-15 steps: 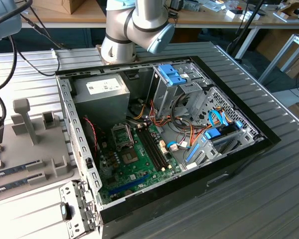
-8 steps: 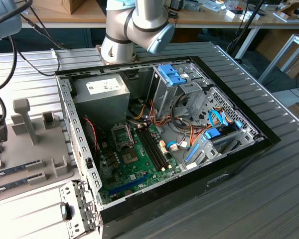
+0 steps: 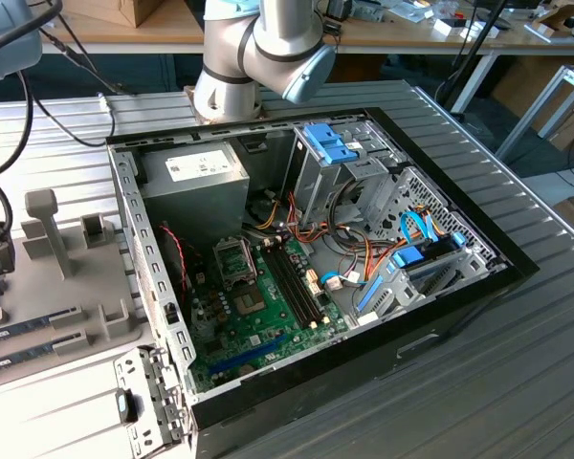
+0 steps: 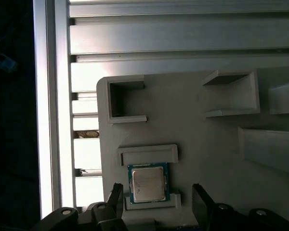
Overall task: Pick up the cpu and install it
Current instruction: 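Pick up the cpu and move it towards the insertion slot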
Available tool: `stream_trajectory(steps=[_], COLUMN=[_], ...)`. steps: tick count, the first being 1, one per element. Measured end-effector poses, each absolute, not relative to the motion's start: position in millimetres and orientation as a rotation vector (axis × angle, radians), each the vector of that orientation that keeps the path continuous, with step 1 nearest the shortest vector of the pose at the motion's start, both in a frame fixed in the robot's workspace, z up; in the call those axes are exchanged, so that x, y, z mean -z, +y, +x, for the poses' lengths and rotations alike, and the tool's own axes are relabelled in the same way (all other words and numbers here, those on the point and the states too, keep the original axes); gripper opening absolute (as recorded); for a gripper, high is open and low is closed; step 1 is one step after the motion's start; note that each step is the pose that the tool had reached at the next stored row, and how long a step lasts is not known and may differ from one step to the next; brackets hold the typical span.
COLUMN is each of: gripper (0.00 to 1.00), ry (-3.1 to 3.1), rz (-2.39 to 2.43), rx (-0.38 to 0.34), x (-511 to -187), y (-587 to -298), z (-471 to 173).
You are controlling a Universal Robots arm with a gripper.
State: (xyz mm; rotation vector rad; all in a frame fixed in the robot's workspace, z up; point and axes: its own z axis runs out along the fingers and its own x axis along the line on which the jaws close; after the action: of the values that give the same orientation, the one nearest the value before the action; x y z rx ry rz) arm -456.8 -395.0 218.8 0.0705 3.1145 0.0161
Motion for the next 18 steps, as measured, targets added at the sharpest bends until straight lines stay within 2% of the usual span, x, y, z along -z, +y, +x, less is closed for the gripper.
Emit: stream_trajectory(steps=[18], gripper=[0.67], ry=[3.115], rz=[0.070], rx=[-0.016], x=[-211.1], y=[-395.0], z=[-456.9])
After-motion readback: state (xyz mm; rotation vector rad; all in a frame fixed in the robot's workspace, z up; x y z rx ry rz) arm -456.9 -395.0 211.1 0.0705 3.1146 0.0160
